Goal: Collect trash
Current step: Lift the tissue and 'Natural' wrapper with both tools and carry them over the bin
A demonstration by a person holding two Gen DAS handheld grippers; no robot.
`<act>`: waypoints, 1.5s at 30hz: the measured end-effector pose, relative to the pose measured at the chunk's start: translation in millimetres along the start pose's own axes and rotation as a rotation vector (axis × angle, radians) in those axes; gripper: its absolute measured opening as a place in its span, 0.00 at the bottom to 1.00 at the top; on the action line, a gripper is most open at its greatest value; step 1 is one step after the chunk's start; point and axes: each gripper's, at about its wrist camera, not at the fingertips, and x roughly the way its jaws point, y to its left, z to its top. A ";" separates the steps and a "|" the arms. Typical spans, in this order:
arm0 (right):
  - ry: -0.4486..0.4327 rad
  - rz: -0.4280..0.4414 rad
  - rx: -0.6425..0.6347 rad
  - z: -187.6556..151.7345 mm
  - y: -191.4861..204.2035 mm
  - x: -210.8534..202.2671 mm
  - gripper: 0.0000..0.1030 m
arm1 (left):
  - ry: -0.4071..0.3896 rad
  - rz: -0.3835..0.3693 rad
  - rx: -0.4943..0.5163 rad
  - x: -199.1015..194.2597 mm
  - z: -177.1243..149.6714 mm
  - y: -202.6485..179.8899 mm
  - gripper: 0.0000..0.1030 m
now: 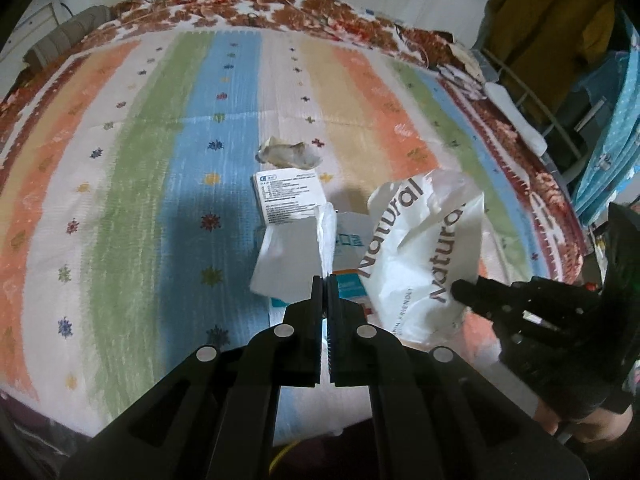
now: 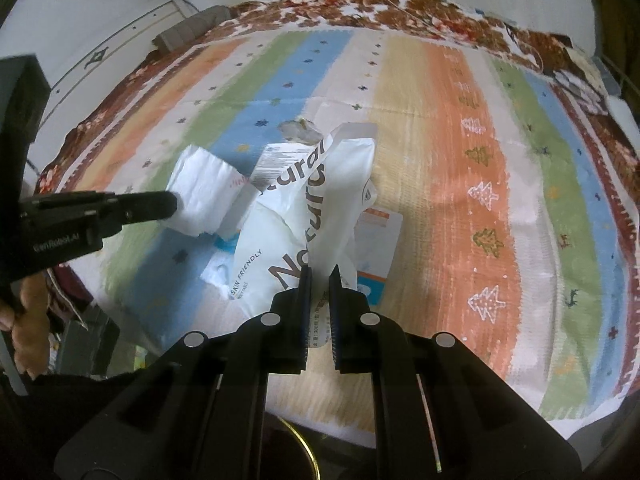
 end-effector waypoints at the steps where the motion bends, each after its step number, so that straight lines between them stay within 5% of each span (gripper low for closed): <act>1: -0.004 -0.001 -0.001 -1.2 2.1 -3.7 0.07 | -0.005 -0.004 -0.010 -6.1 -1.9 -0.1 0.01; 19: -0.077 -0.013 -0.044 -37.8 37.2 -74.2 0.07 | -0.149 -0.112 -0.016 -103.1 -45.7 -16.9 0.01; 45: -0.087 0.053 -0.083 -111.9 70.1 -115.2 0.07 | -0.109 -0.174 0.016 -128.6 -124.5 -44.3 0.01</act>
